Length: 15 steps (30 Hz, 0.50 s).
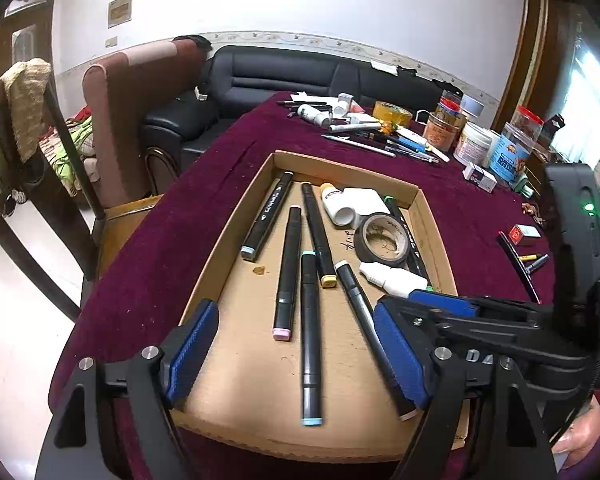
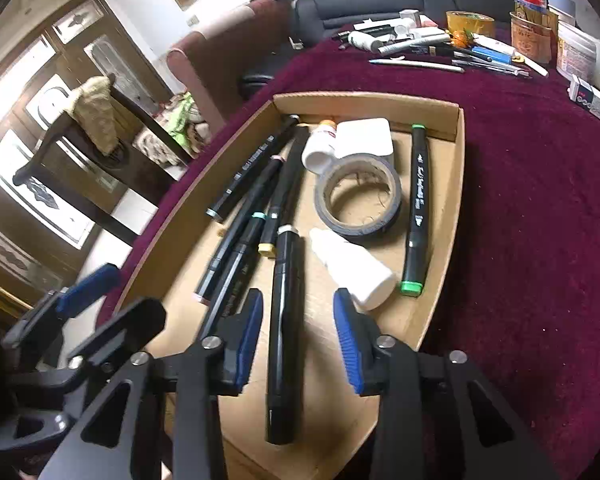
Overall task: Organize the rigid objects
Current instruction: 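Open the right tool to release the black marker into the tray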
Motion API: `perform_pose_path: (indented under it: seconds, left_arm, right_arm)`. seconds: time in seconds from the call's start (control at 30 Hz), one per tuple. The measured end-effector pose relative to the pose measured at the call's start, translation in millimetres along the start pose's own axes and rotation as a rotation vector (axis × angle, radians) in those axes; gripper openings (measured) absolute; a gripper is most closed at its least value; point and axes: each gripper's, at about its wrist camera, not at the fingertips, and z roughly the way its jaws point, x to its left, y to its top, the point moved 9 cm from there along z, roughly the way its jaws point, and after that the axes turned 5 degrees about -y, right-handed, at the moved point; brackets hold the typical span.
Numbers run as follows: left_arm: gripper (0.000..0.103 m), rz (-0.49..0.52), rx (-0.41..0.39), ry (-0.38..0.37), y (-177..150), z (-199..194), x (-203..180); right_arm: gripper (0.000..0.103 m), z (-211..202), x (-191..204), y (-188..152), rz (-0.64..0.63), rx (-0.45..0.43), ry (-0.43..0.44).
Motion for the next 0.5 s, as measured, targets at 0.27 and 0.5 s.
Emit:
perform_pose_path:
  seconds: [0.27,0.5]
  left_arm:
    - [0.084,0.01,0.024,0.035,-4,2,-3]
    - [0.086,0.064,0.027,0.063,-2,-3,-22]
  right_arm:
    - [0.041,-17,-12,4,0.01,-0.044,0.005]
    - [0.052,-34,-37,3,0.045,-0.079,0.011]
